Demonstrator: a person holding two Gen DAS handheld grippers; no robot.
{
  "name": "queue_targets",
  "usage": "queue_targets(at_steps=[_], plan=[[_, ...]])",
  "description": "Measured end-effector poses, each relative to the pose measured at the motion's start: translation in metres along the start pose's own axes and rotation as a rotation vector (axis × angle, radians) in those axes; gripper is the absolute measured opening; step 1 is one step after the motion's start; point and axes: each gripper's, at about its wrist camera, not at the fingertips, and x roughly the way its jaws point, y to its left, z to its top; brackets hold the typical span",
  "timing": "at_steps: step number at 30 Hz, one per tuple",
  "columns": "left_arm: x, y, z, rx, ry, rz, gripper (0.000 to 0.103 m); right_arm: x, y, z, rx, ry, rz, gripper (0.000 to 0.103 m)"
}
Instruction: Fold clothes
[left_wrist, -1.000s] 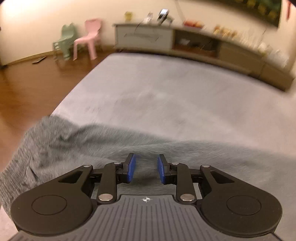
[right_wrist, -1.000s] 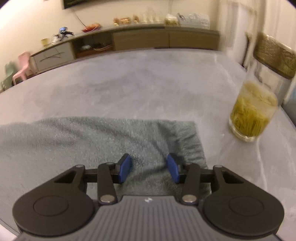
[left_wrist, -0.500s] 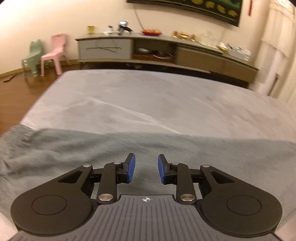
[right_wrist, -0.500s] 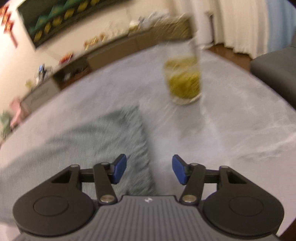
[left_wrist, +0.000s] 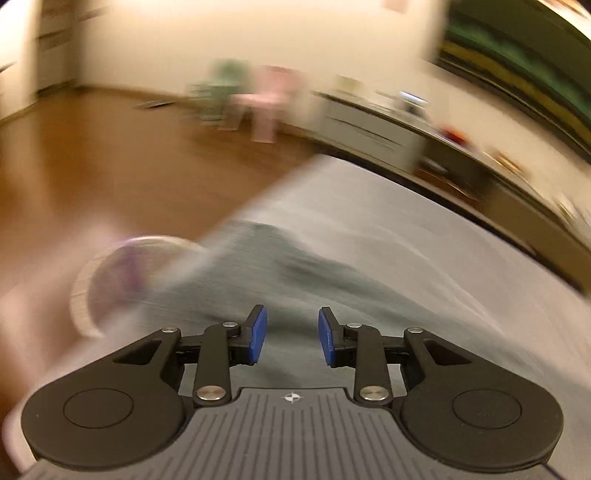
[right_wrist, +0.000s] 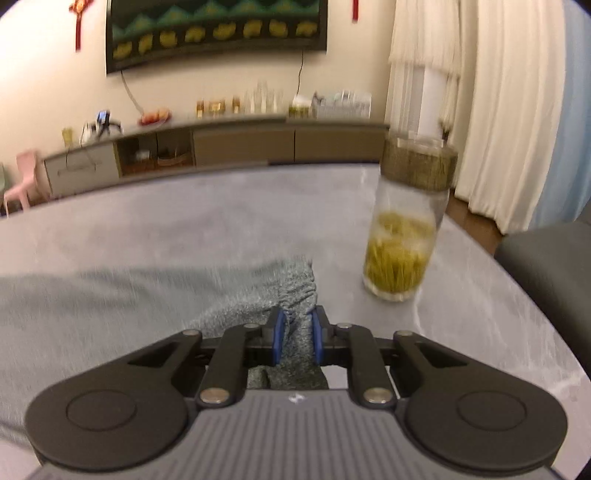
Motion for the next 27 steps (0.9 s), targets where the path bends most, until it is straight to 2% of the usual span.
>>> queue_targets(at_steps=[2,3,5,6,7,8,10,13,15,18,19,21,22,25,27], plan=[[0.003,0.036,0.012,-0.091,-0.004,0.051,0.033,0.0,0.0,0.004,0.014,-0.012,-0.026,0.014],[0.006,0.047,0.015,-0.116,0.001,0.059,0.033,0.007,-0.001,0.004,0.021,0.017,-0.049,0.014],[0.011,0.062,0.021,-0.152,0.008,0.064,0.033,0.029,-0.005,-0.003,0.044,0.162,-0.09,0.015],[0.014,0.063,0.025,-0.15,0.007,0.05,0.033,0.033,-0.005,-0.005,0.051,0.189,-0.103,0.016],[0.018,0.063,0.029,-0.149,0.007,0.036,0.034,0.028,-0.003,-0.004,0.046,0.167,-0.114,0.019],[0.021,0.06,0.034,-0.132,0.005,0.018,0.042,0.023,-0.001,-0.004,0.042,0.144,-0.125,0.028],[0.029,0.044,0.044,-0.066,0.007,-0.023,0.051,0.014,0.003,-0.003,0.032,0.099,-0.148,0.04],[0.052,0.012,0.055,0.053,0.034,-0.057,0.067,0.009,0.012,-0.002,0.004,0.059,-0.146,0.042],[0.075,-0.006,0.058,0.117,0.066,-0.03,0.068,0.013,0.02,-0.002,-0.027,0.056,-0.116,0.042],[0.106,-0.03,0.061,0.202,0.111,0.005,0.062,0.019,0.033,-0.003,-0.073,0.052,-0.07,0.042],[0.111,-0.03,0.061,0.201,0.114,0.008,0.048,0.021,0.037,-0.003,-0.088,0.05,-0.054,0.042],[0.116,-0.025,0.062,0.178,0.104,0.012,0.035,0.025,0.046,-0.004,-0.119,0.047,-0.024,0.042],[0.118,-0.022,0.063,0.167,0.1,0.014,0.024,0.028,0.05,-0.004,-0.133,0.057,-0.014,0.04],[0.131,0.004,0.07,0.008,0.085,-0.004,0.022,0.053,0.051,-0.009,-0.155,0.181,-0.061,0.039],[0.138,0.013,0.073,-0.049,0.077,-0.022,0.023,0.061,0.049,-0.007,-0.145,0.2,-0.065,0.038]])
